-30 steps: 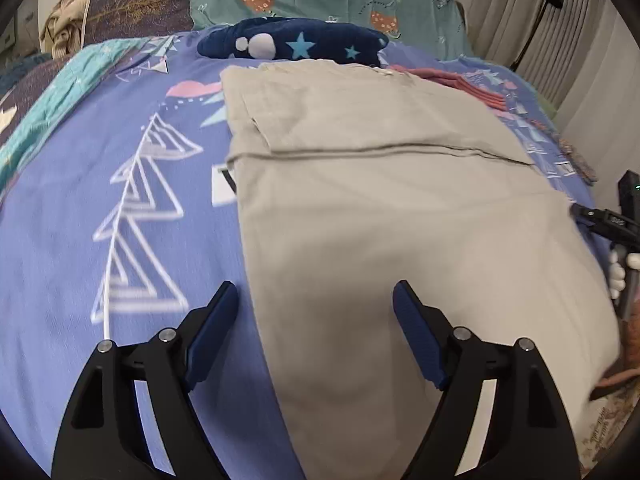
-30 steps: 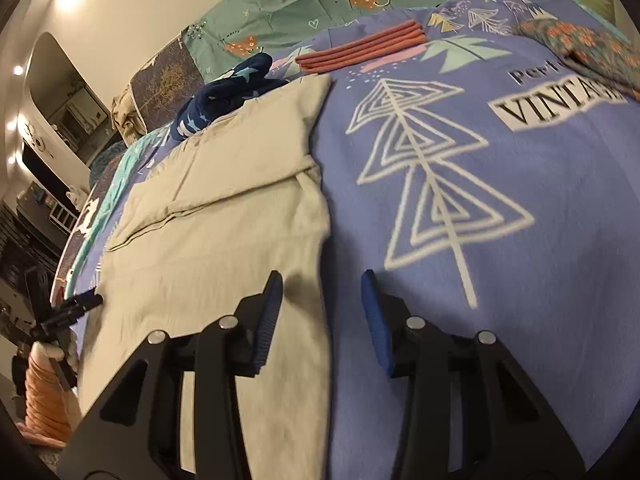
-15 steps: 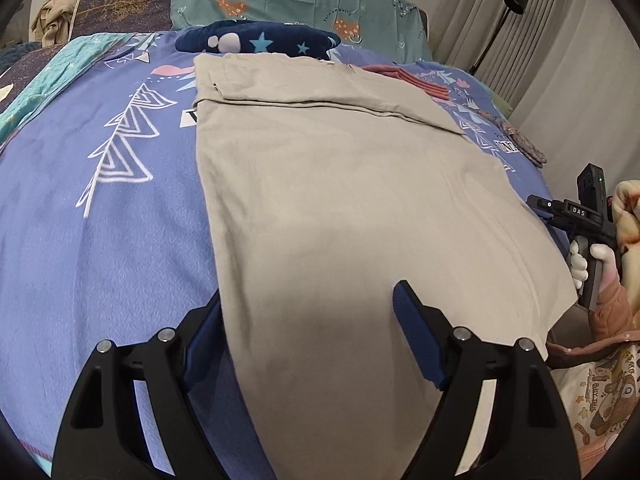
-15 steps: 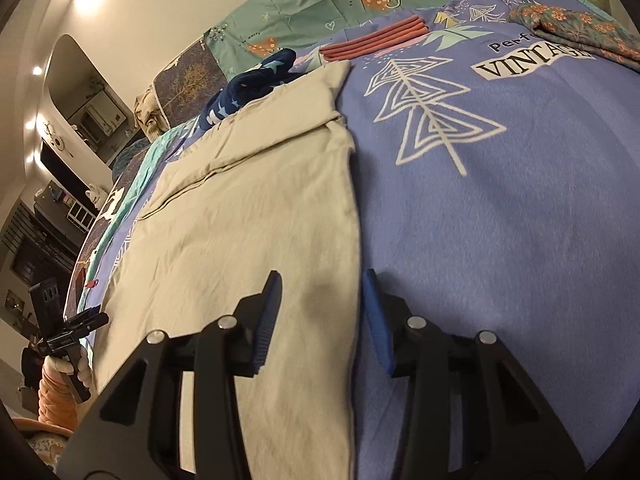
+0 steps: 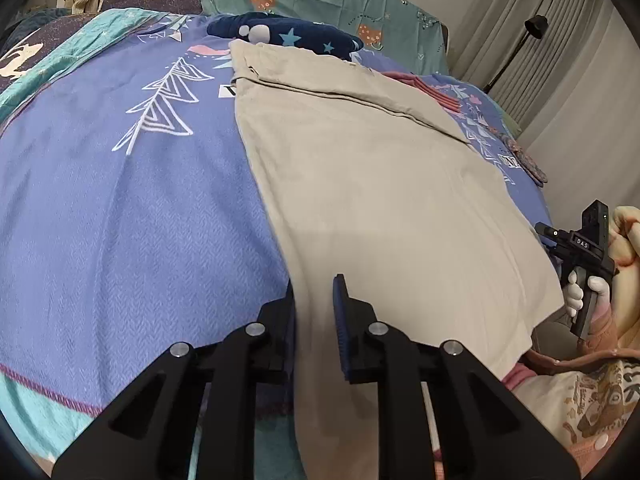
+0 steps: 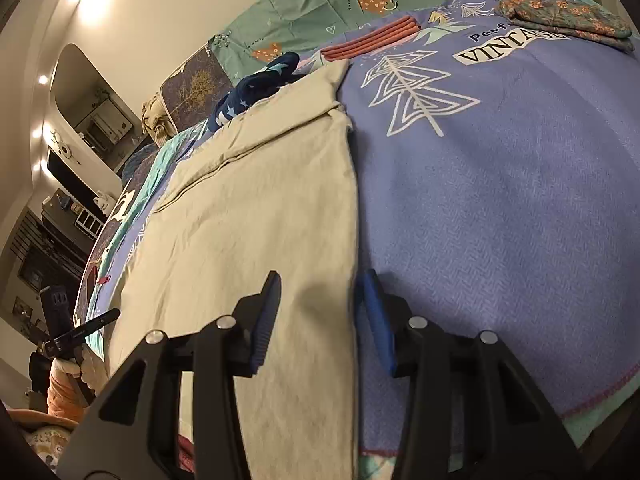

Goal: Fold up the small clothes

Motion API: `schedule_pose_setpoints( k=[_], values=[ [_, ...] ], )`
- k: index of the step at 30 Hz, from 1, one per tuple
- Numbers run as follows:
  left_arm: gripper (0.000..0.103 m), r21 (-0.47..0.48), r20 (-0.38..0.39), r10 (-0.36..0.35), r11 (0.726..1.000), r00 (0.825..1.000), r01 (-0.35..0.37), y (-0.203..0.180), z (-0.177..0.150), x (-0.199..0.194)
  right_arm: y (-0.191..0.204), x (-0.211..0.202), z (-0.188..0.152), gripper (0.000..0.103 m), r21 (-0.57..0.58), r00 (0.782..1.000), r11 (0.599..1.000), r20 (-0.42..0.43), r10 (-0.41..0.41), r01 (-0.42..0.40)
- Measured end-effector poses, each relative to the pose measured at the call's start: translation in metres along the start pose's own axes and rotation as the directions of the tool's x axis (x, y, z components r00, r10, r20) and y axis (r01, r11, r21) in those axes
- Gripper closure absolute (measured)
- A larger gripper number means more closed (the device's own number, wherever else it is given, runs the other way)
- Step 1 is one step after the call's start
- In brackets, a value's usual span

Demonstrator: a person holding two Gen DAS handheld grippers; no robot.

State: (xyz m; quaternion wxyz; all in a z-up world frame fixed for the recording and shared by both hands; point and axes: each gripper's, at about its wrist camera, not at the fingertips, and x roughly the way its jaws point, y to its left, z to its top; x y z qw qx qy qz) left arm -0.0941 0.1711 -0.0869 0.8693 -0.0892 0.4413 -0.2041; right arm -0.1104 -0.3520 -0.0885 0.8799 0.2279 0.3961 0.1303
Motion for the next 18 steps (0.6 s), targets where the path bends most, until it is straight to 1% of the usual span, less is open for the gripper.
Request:
schedule_pose_setpoints(
  k=[4,7,10,11,13,15,18],
  values=[
    [0.085,-0.009,0.0,-0.058,0.998,0.998,0.058,-0.001,-0.016,-0.008,-0.001,-0.013,-0.016,0.06,-0.013,1.0,1.0,-0.016,0.018,-0.019],
    [0.084,-0.071,0.019,-0.12,0.99,0.993,0.121,0.005,-0.028,-0.014,-0.004,-0.025,-0.028,0.06,-0.003,0.998,0.999,-0.018,0.052,-0.052],
    [0.083,-0.095,0.024,-0.151,0.984,0.988,0.153,0.006,-0.034,-0.017,-0.007,-0.034,-0.037,0.06,0.012,0.995,0.996,-0.032,0.094,-0.093],
    [0.082,-0.087,0.02,-0.153,0.984,0.988,0.154,0.004,-0.035,-0.018,-0.009,-0.037,-0.04,0.06,0.017,0.993,0.993,-0.04,0.113,-0.113],
    [0.069,-0.065,0.011,-0.161,0.985,0.987,0.162,-0.003,-0.034,-0.017,-0.01,-0.038,-0.042,0.058,0.028,0.988,0.989,-0.052,0.149,-0.147],
    [0.061,-0.034,-0.009,-0.17,0.985,0.985,0.169,-0.011,-0.03,-0.014,-0.013,-0.035,-0.039,0.056,0.055,0.98,0.981,-0.055,0.191,-0.188],
    [0.06,0.004,-0.033,-0.159,0.987,0.987,0.159,-0.018,-0.022,-0.008,-0.017,-0.022,-0.03,0.056,0.106,0.964,0.962,-0.059,0.258,-0.251]
  ],
)
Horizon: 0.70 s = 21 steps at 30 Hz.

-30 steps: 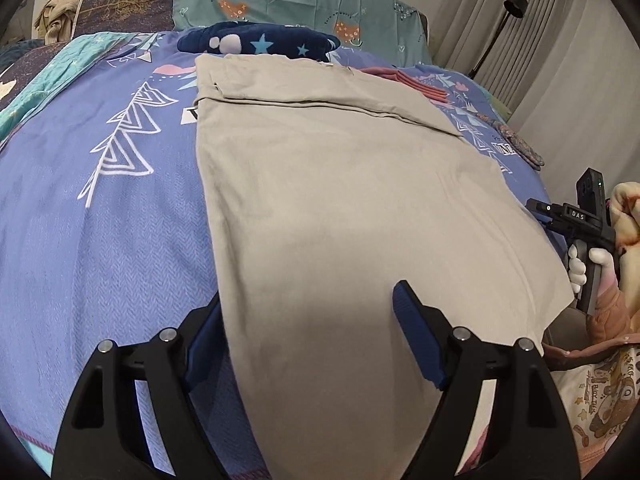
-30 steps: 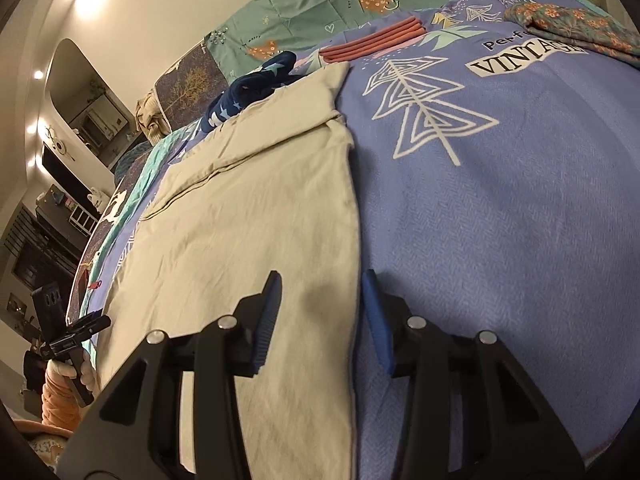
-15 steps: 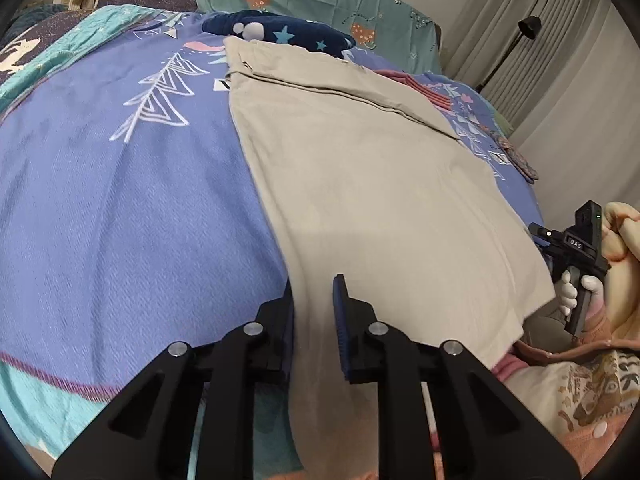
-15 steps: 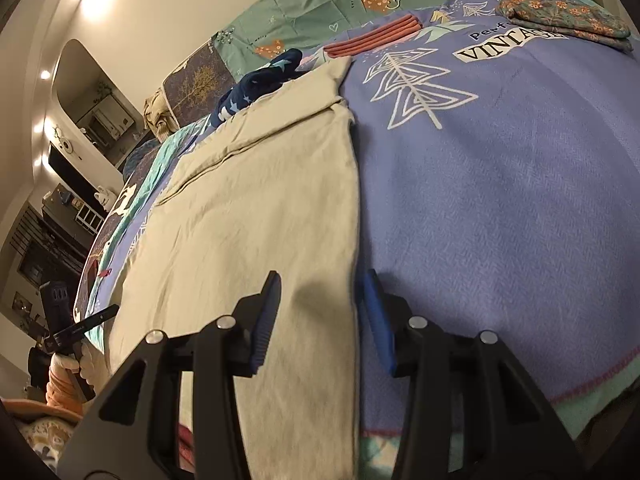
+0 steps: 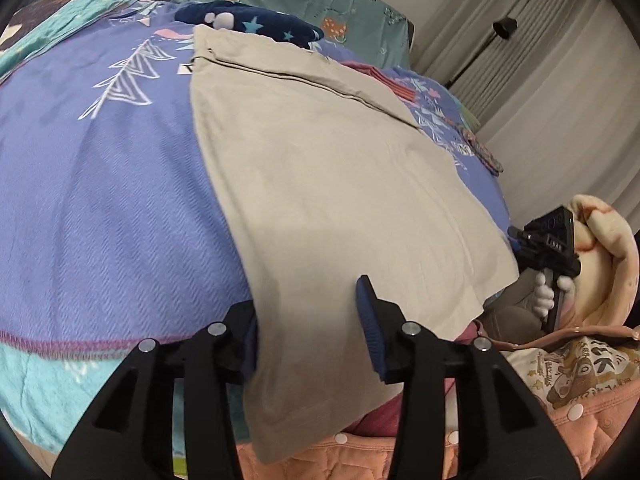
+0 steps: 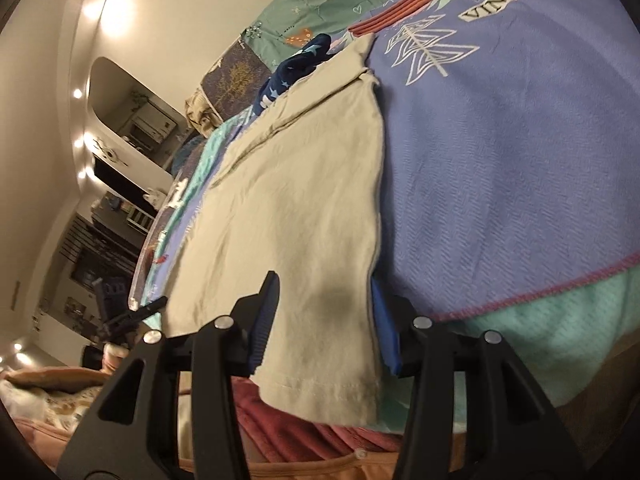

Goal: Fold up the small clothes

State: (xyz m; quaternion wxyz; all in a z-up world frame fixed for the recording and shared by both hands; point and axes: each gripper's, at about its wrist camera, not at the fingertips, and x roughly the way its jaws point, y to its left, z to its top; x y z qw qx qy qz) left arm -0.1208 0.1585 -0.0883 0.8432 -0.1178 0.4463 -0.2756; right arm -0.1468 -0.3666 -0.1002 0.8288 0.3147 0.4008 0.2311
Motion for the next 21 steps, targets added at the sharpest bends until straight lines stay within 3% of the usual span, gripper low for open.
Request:
schedule_pose_setpoints(
  k=[2,7,10,12,13,16,18,21],
  values=[
    [0.061,0.004,-0.004,0.003,1.0,1.0,-0.003,-0.001,0.004,0.002,0.002,0.004,0.004,0.056,0.01,1.0,1.0,-0.007,0.011,-0.011],
    [0.097,-0.048,0.003,0.039,0.998,0.999,-0.039,0.011,0.001,-0.003,0.003,-0.003,-0.006,0.069,-0.015,0.999,1.0,-0.042,0.008,-0.009],
    [0.1,-0.099,0.009,0.024,0.995,1.0,-0.023,0.021,0.002,-0.001,-0.002,-0.005,-0.009,0.075,0.011,0.999,1.0,-0.04,0.016,-0.016],
    [0.1,-0.098,0.017,0.039,0.994,0.999,-0.037,0.018,0.005,0.0,-0.001,-0.004,-0.007,0.092,0.018,1.0,1.0,-0.029,-0.002,0.003],
    [0.101,-0.091,0.026,0.043,0.995,0.999,-0.041,0.014,0.008,-0.001,0.0,-0.004,-0.004,0.096,0.027,1.0,1.0,-0.015,0.002,-0.002],
    [0.101,-0.051,0.113,0.01,0.999,0.994,-0.004,0.0,0.021,-0.018,0.01,-0.014,0.004,0.1,0.019,0.995,0.997,0.058,0.08,-0.081],
    [0.101,-0.032,0.217,-0.029,0.999,0.976,0.036,-0.005,0.034,-0.035,0.021,-0.023,0.014,0.1,-0.016,0.984,0.99,0.112,0.141,-0.14],
    [0.101,-0.026,0.364,-0.087,0.994,0.927,0.103,-0.006,0.05,-0.052,0.031,-0.027,0.027,0.1,-0.056,0.951,0.971,0.194,0.241,-0.234]
  ],
)
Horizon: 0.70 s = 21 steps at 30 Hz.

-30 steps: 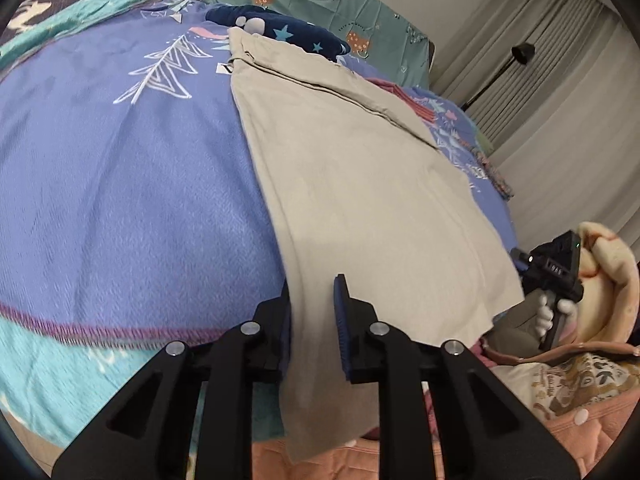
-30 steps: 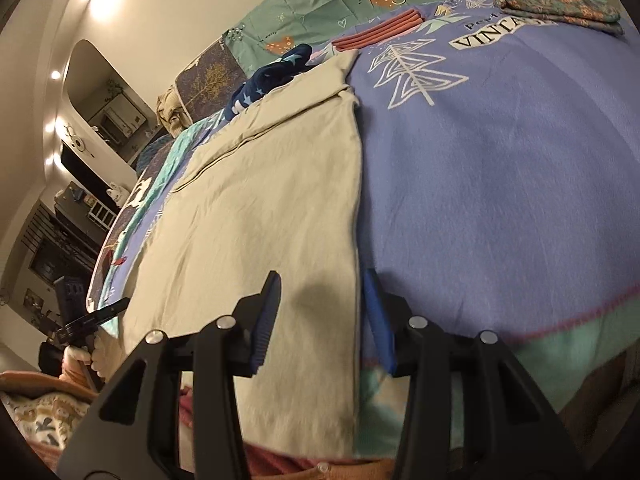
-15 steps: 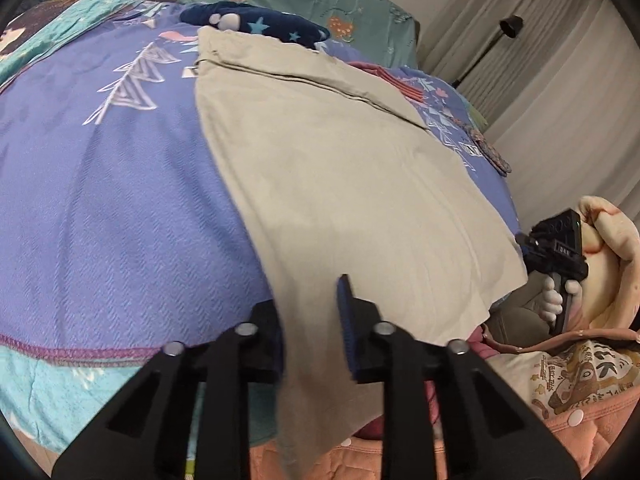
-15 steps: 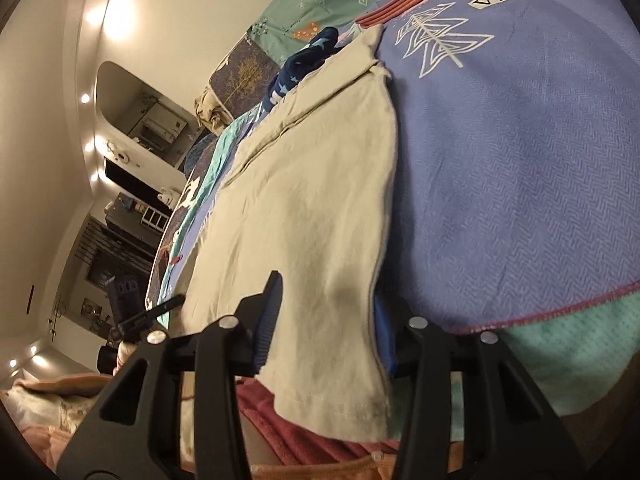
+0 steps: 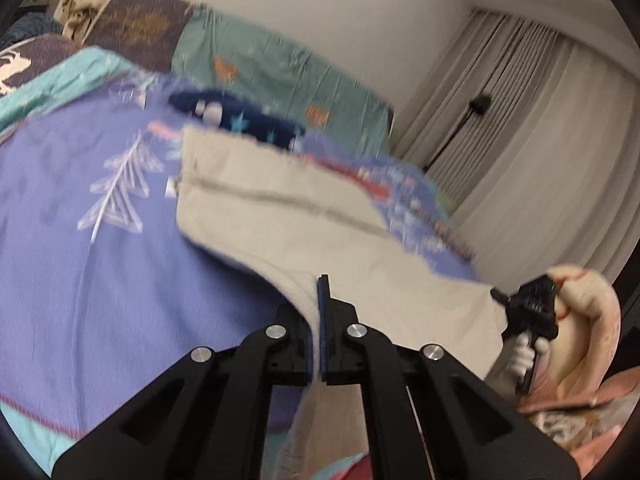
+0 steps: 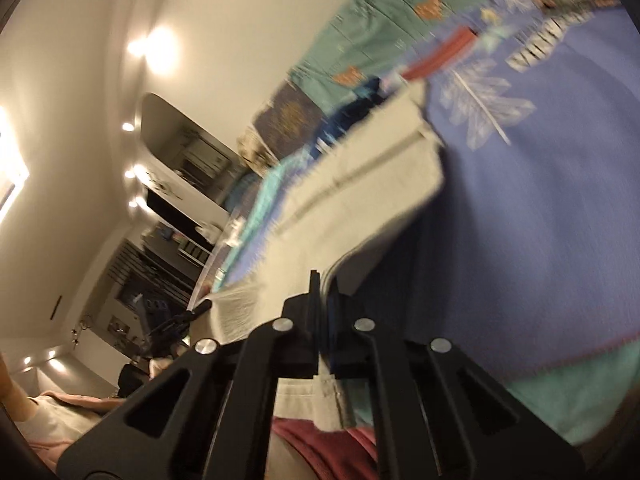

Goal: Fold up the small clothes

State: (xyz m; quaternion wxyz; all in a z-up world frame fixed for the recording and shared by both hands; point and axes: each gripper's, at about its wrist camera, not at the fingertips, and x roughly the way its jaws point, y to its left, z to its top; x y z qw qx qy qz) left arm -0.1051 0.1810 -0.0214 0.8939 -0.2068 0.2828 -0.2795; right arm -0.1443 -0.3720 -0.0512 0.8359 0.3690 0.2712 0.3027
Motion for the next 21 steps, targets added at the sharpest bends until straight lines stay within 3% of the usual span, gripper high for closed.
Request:
schedule_pose_setpoints(
  k=[3,6,12,16,18,21],
  values=[
    [0.102,-0.036,0.059,-0.038,0.999,0.998,0.04,-0.004,0.012,0.004,0.007,0.005,0.013,0.1,0.001,0.996,0.998,0.072,0.061,-0.061],
    [0.102,-0.009,0.089,-0.065,0.998,0.994,0.066,-0.018,0.02,-0.003,0.019,-0.003,0.024,0.1,-0.02,0.989,0.996,0.117,0.089,-0.088],
    [0.101,0.088,0.196,-0.071,0.995,0.978,0.055,-0.051,0.031,-0.047,0.065,-0.03,0.033,0.1,-0.184,0.98,0.982,0.182,0.076,-0.041],
    [0.101,0.126,0.266,-0.106,0.989,0.958,0.074,-0.069,0.031,-0.08,0.087,-0.057,0.029,0.101,-0.247,0.958,0.963,0.235,0.162,-0.102],
    [0.101,0.15,0.292,-0.11,0.986,0.95,0.068,-0.078,0.03,-0.094,0.103,-0.078,0.026,0.1,-0.31,0.945,0.947,0.277,0.171,-0.08],
    [0.101,0.16,0.28,-0.088,0.986,0.956,0.043,-0.079,0.029,-0.094,0.108,-0.087,0.021,0.099,-0.35,0.951,0.936,0.301,0.075,0.037]
  ],
)
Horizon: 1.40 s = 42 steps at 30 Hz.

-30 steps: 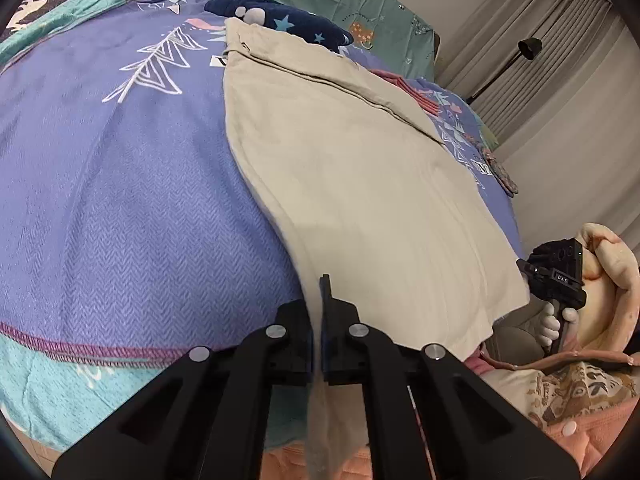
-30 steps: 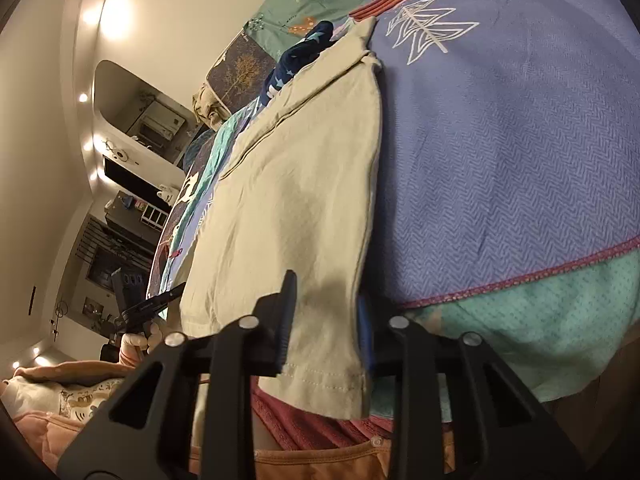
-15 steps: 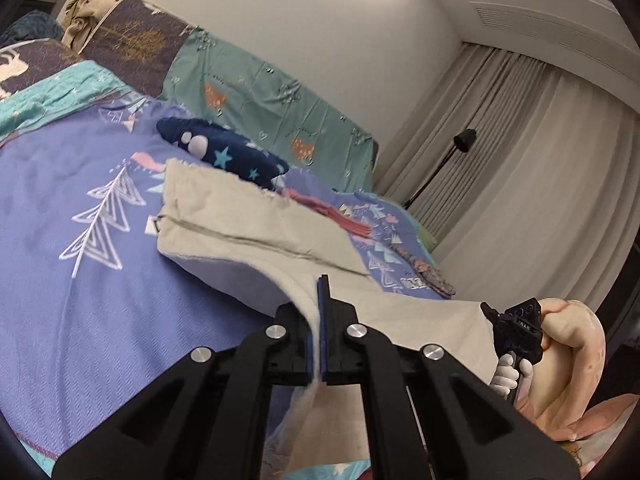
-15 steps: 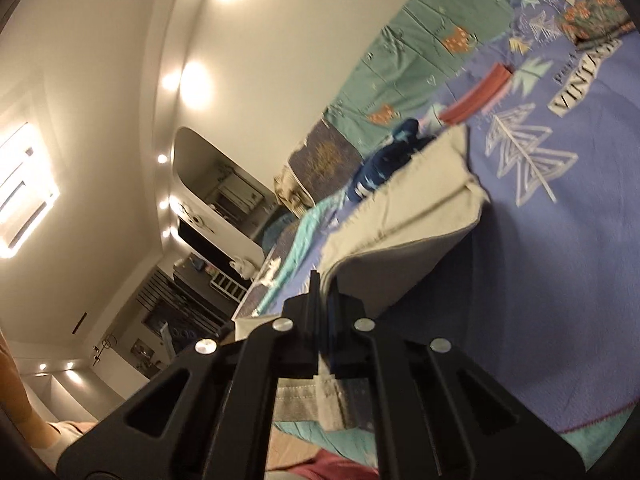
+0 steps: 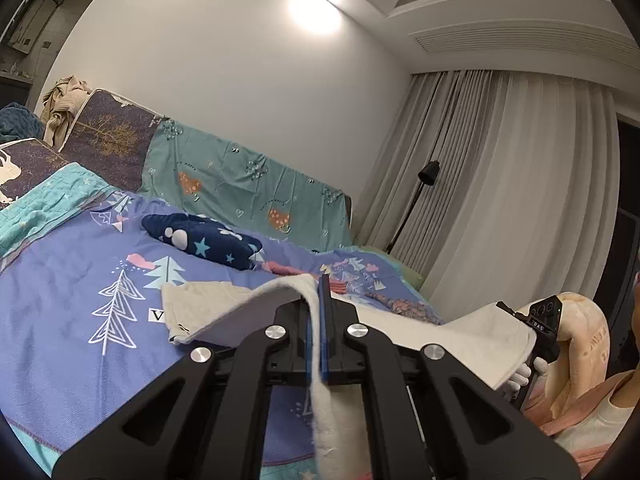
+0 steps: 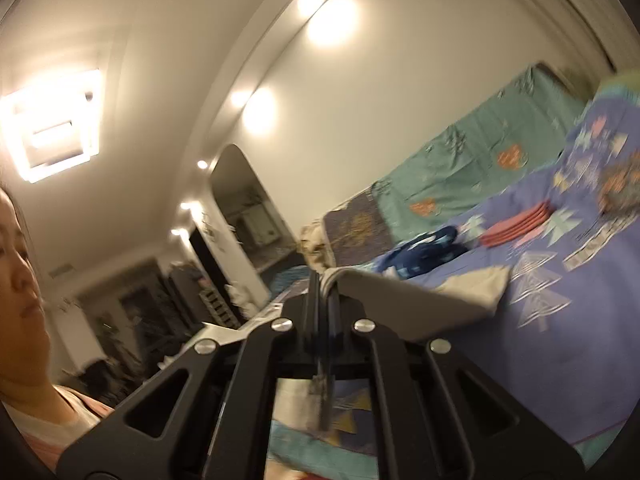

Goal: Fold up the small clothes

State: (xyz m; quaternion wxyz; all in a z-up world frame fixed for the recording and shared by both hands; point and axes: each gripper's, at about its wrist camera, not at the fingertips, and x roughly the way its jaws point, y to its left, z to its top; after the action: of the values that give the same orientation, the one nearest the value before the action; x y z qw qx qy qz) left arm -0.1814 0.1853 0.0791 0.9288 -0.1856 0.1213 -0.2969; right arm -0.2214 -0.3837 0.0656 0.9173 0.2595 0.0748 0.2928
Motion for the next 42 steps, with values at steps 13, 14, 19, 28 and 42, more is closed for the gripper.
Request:
schedule_pose_setpoints(
  k=[13,14,19,28,42],
  values=[
    [0.101,-0.121,-0.151,0.071,0.989,0.986,-0.09,0.047,-0.023,0.055,-0.066,0.06,-0.029,0.098,0.162,0.988,0.978,-0.111,-0.11,0.128],
    [0.101,-0.122,-0.154,0.074,0.988,0.985,-0.093,0.048,-0.023,0.058,-0.071,0.065,-0.03,0.098,0.173,0.987,0.976,-0.115,-0.114,0.132],
    [0.101,-0.116,-0.164,0.078,0.989,0.983,-0.098,0.056,-0.015,0.079,-0.087,0.086,-0.024,0.097,0.194,0.983,0.969,-0.135,-0.129,0.153],
    [0.101,-0.113,-0.151,0.111,0.985,0.982,-0.129,0.08,0.018,0.125,-0.111,0.141,0.008,0.097,0.178,0.979,0.968,-0.131,-0.157,0.178],
    [0.101,-0.232,-0.339,0.211,0.926,0.917,-0.299,0.193,-0.012,0.239,-0.217,0.268,-0.02,0.097,0.217,0.88,0.89,-0.361,-0.308,0.401]
  ],
)
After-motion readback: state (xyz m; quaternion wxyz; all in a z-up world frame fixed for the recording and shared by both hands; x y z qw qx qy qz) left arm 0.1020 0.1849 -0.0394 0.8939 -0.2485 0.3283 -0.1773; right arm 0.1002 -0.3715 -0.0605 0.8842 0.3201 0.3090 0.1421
